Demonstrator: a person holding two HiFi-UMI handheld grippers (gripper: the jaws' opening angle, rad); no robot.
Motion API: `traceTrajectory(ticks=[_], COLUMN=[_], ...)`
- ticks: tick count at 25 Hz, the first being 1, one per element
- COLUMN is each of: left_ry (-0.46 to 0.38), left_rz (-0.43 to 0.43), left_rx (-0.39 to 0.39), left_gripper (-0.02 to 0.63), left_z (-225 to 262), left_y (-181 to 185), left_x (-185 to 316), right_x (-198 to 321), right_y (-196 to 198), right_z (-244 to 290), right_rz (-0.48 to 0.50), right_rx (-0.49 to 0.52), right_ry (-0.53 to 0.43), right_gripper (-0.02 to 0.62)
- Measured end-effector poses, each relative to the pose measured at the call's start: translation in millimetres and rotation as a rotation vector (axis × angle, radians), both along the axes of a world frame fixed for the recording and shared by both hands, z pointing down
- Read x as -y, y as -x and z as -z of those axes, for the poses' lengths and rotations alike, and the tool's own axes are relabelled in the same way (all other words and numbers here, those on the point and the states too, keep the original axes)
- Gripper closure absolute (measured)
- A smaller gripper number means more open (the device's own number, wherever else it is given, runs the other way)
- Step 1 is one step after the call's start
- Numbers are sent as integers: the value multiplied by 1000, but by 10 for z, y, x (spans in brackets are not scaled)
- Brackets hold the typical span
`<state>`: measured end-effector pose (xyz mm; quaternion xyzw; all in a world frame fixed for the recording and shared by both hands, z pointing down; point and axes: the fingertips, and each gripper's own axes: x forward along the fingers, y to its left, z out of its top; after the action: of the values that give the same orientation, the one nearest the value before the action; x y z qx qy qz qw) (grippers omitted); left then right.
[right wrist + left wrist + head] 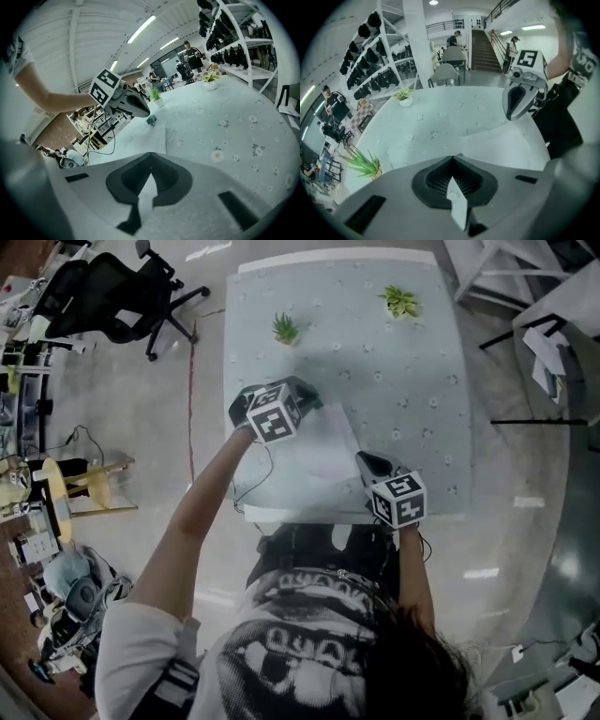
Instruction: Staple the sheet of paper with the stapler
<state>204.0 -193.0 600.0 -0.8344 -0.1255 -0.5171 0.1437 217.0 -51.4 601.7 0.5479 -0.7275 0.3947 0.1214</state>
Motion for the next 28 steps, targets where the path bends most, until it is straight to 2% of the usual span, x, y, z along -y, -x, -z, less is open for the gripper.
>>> traceTrajectory(ticks=[2, 8, 14, 23, 28], left_ry=[-19, -5, -49, -34, -3], left_rz=[-41, -67, -233, -232, -196], left_rx=[53, 109, 290, 401, 400], left_gripper=[603, 603, 603, 603, 603], left_z=[-82, -96, -186, -200, -206], left_y=[19, 26, 10, -3, 8], left_x=[-8, -63, -127, -144, -126], right_x=[-52, -173, -189, -106, -51], right_y=[-25, -98, -110, -136, -248], right_z=[-6, -52, -65, -144, -163], right_rz=[-8, -11, -21, -53, -90], right_rx=[2, -3, 8, 24, 24], right_ry=[0, 5, 0, -1, -1], right_gripper=[589, 589, 589, 589, 589])
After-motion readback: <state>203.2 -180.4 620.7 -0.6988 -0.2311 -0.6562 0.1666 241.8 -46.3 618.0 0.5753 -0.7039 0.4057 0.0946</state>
